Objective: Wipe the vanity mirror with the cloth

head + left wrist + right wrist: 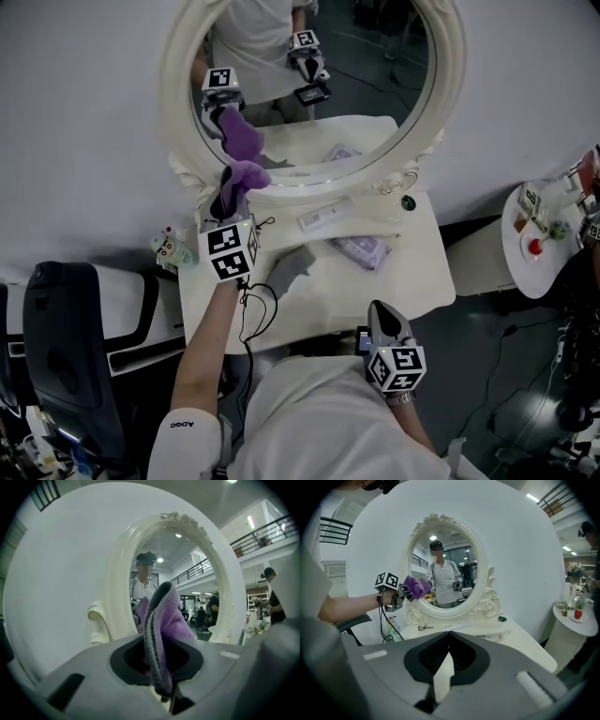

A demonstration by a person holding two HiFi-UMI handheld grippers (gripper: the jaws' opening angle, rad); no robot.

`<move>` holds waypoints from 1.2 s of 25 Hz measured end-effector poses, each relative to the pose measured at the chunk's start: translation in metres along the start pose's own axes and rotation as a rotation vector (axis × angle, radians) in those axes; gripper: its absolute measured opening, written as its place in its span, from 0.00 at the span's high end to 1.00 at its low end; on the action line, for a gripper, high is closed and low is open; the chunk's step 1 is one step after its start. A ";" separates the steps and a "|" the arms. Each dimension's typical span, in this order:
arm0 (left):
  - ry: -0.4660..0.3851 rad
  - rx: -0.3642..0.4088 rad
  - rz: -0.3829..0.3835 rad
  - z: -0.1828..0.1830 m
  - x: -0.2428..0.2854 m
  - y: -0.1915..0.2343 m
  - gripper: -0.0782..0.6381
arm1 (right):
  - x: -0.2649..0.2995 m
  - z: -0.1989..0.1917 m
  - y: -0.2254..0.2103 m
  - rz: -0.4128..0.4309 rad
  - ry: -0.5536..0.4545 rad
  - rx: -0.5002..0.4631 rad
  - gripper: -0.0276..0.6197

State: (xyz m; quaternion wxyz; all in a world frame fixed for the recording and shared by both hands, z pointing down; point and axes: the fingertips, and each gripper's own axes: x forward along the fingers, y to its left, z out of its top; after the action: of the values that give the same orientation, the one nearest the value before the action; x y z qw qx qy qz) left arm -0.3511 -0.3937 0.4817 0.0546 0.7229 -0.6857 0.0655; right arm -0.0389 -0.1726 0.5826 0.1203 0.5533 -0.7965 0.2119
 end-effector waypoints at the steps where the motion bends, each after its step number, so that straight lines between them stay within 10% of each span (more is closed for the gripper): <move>1: -0.014 -0.021 -0.021 0.000 -0.010 -0.002 0.81 | 0.000 0.000 -0.001 0.005 -0.002 0.003 0.95; 10: -0.078 -0.099 -0.023 -0.023 -0.142 -0.037 0.81 | -0.014 0.003 -0.004 0.159 -0.004 -0.069 0.95; 24: 0.128 -0.210 0.126 -0.133 -0.324 -0.171 0.81 | -0.052 -0.021 -0.024 0.422 -0.038 -0.034 0.95; 30: 0.180 -0.199 0.013 -0.162 -0.353 -0.188 0.81 | -0.089 -0.026 0.003 0.408 -0.108 -0.032 0.95</move>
State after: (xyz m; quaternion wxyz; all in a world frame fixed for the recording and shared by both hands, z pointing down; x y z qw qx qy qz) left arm -0.1848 -0.0093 0.5837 0.1868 0.7008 -0.6857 0.0619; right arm -0.0104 -0.0859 0.5667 0.0408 0.3890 -0.9007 0.1891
